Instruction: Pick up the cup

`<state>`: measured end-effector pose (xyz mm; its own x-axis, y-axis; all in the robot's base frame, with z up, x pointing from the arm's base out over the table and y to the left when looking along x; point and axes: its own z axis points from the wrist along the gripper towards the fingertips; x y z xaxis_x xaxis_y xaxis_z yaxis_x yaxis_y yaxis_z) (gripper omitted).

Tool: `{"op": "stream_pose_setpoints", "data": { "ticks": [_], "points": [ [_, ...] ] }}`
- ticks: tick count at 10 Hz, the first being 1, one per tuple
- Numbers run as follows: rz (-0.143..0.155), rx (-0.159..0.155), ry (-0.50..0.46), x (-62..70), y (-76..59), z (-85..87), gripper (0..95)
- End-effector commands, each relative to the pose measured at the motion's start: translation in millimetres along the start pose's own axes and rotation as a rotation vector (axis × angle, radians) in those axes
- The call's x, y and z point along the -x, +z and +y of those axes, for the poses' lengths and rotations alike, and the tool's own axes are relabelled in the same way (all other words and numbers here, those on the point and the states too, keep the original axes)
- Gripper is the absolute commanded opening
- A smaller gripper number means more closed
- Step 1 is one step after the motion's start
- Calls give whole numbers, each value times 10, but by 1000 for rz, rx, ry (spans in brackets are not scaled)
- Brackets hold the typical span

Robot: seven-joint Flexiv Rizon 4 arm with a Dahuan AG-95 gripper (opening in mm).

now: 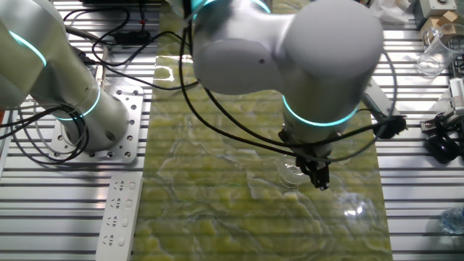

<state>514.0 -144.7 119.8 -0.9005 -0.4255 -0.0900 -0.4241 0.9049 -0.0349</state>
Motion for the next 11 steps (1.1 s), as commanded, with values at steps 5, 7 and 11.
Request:
{"op": "stream_pose_setpoints", "data": {
  "ticks": [5, 7, 11],
  "points": [
    [8, 10, -3, -16, 74, 23, 950],
    [7, 11, -3, -17, 88, 26, 950],
    [1, 21, -9, 4, 124, 29, 950]
  ]
}}
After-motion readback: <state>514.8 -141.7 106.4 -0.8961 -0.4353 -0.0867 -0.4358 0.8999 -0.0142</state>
